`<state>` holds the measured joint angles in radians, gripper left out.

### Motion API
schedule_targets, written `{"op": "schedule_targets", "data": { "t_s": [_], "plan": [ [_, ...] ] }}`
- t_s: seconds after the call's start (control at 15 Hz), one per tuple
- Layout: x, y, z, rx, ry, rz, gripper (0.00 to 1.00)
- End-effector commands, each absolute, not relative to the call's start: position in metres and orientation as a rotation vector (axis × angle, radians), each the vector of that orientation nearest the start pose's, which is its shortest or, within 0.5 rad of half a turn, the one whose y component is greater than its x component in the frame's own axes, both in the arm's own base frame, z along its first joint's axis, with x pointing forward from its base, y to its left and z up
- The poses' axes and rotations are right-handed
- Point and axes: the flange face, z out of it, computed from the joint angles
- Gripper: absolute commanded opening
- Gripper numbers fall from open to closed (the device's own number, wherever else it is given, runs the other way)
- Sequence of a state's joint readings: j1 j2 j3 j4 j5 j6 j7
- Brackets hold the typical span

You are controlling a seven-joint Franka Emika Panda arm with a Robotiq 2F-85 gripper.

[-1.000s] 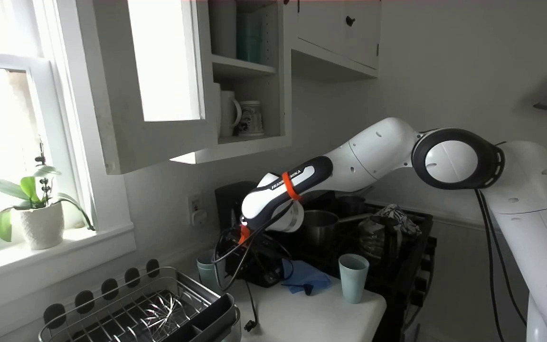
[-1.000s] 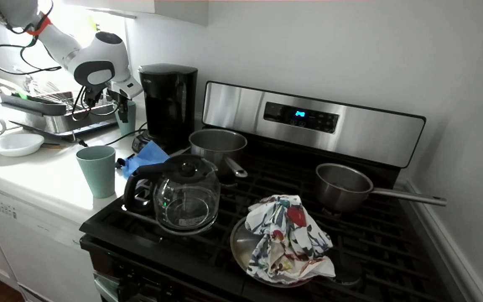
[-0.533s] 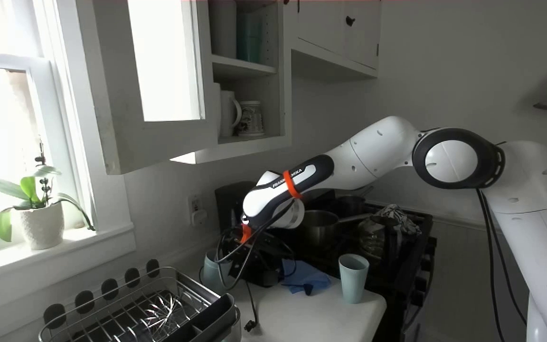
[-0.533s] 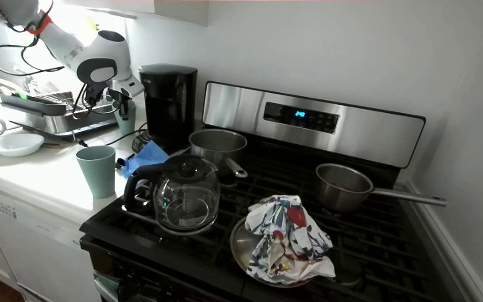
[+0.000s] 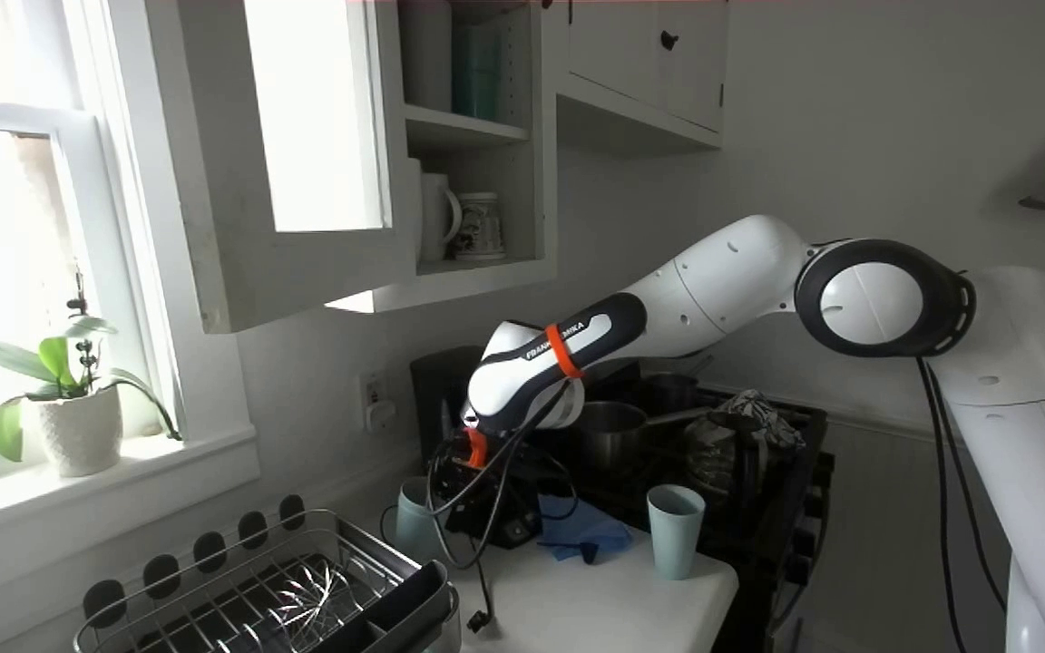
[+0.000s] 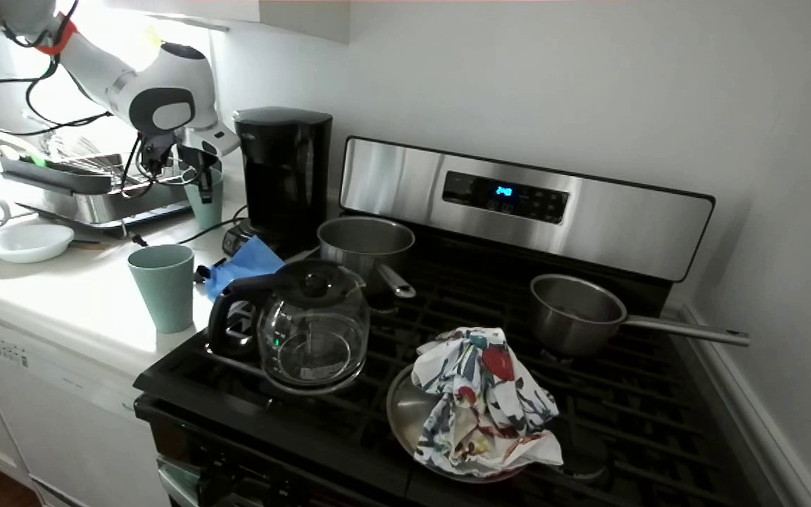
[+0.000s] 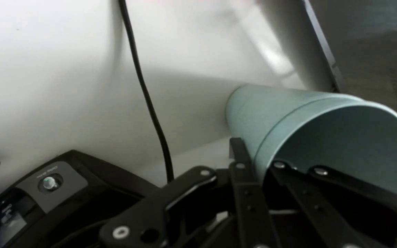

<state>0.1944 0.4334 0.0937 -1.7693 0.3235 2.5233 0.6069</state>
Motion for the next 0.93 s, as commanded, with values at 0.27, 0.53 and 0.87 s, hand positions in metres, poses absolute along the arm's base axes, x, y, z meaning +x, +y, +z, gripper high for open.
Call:
{"op": "schedule_targets", "data": {
  "t_s": [0.27,0.53,0.87],
  "plan": [
    [0.630,0.171,0.400,-2.897,0.525,-0.244,0.02],
    [0.624,0.167,0.417,-2.912,0.415,-0.289,0.02],
    [0.617,0.172,0.407,-2.819,0.457,-0.243,0.02]
  ]
}}
